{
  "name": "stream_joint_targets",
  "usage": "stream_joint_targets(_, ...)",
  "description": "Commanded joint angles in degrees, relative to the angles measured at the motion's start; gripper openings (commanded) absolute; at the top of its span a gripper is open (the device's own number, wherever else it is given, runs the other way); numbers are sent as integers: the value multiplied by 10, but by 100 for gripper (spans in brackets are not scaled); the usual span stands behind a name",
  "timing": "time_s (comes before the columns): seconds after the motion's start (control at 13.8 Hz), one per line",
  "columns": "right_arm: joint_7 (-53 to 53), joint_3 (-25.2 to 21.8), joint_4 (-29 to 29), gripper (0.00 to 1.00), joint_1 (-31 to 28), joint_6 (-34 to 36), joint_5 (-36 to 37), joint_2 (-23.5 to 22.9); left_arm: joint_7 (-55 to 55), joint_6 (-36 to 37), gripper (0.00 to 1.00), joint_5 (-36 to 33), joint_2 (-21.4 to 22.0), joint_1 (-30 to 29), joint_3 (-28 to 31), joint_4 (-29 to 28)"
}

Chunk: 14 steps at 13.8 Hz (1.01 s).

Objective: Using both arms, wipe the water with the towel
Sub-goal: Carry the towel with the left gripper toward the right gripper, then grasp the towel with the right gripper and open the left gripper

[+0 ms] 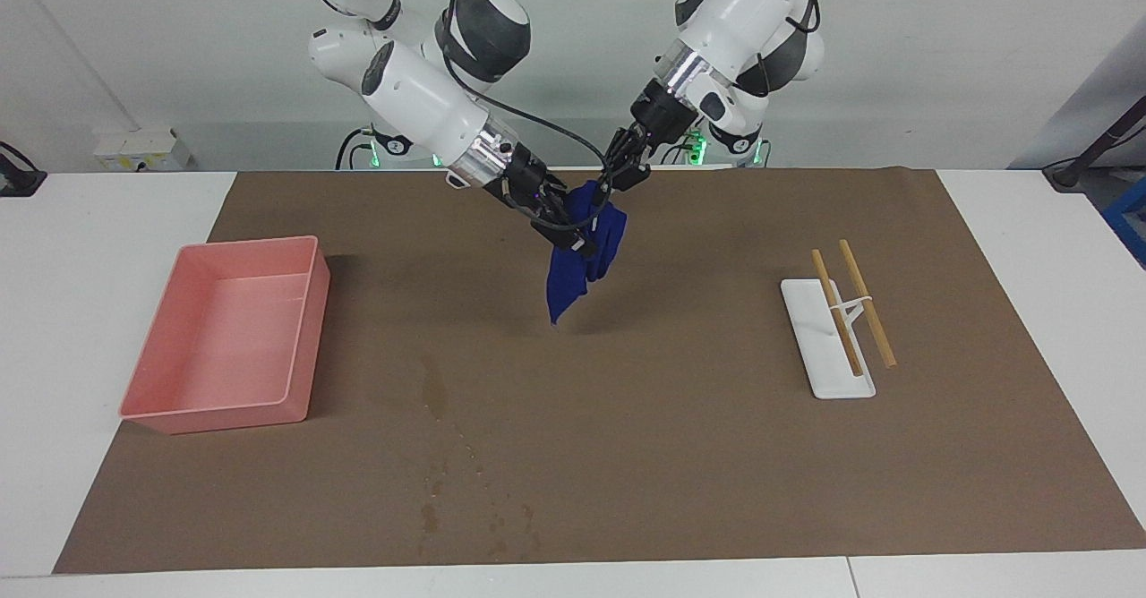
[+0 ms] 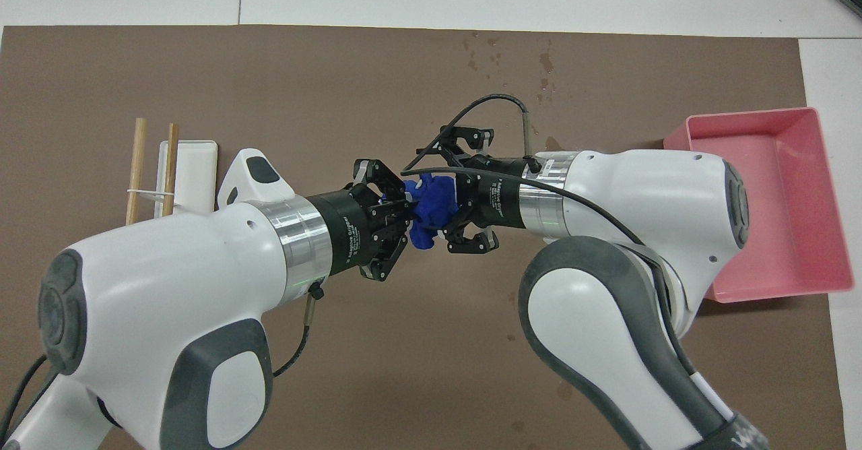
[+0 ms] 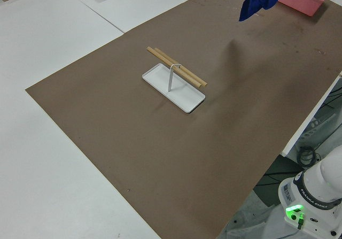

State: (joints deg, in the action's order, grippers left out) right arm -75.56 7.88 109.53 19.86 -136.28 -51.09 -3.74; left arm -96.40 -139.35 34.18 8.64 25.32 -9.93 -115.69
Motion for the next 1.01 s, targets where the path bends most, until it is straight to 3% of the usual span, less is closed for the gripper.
stream_joint_targets(0.0, 0, 0, 2, 100, 3, -14, -17, 0, -5, -8, 0, 12, 20, 10, 6, -14)
stream_joint_targets(0.36, 3, 0, 2, 96, 3, -16, -17, 0, -6, -17, 0, 12, 16, 7, 6, -1)
stream_joint_targets(0.43, 4, 0, 2, 71, 3, -16, -17, 0, -6, -22, 0, 12, 16, 6, 6, -1)
stream_joint_targets(0.58, 4, 0, 2, 9, 3, -21, -17, -1, -6, -23, 0, 12, 16, 6, 6, -1)
stream_joint_targets(0.65, 5, 0, 1, 0, 3, -25, -17, -2, -6, -24, 0, 12, 16, 5, 6, -1)
stream_joint_targets(0.94, 21, 0, -3, 0, 3, -22, -15, -4, -4, -24, 0, 12, 16, 4, 7, -1)
